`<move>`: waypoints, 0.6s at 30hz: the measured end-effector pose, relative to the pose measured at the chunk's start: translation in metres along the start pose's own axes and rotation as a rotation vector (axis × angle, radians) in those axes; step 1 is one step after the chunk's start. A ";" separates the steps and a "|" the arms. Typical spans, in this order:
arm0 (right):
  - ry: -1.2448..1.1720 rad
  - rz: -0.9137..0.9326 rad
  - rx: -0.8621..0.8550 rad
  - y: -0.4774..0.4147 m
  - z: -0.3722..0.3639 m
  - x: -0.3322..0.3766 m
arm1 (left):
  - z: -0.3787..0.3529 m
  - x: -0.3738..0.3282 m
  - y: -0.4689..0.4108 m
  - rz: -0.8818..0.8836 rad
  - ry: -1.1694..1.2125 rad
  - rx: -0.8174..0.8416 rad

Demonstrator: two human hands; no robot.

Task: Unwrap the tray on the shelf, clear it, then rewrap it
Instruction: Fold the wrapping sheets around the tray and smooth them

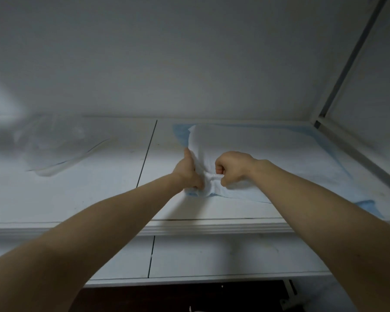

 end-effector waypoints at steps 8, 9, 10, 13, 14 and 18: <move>0.012 -0.002 -0.011 0.002 0.009 0.003 | -0.007 0.011 -0.005 0.061 0.120 -0.202; 0.010 -0.001 -0.015 0.002 0.009 0.004 | -0.007 0.011 -0.004 0.070 0.128 -0.207; 0.006 -0.002 -0.020 0.002 0.010 0.004 | -0.008 0.011 -0.004 0.086 0.157 -0.207; 0.001 -0.002 -0.030 0.001 0.011 0.005 | -0.013 0.012 -0.003 0.142 0.415 -0.194; -0.003 -0.004 -0.032 0.000 0.010 0.005 | -0.015 0.011 -0.004 0.175 0.552 -0.163; -0.028 -0.013 -0.023 0.000 0.007 0.004 | -0.012 0.005 -0.004 0.286 1.017 -0.014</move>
Point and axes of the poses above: each hand's wrist, its own y-axis away from the middle knuckle, its own z-axis out of the back of the hand, x = y × z, the point moved 3 cm from there along -y, towards the middle knuckle, and after that the axes turned 10 degrees about -y, right-handed, at the moved point
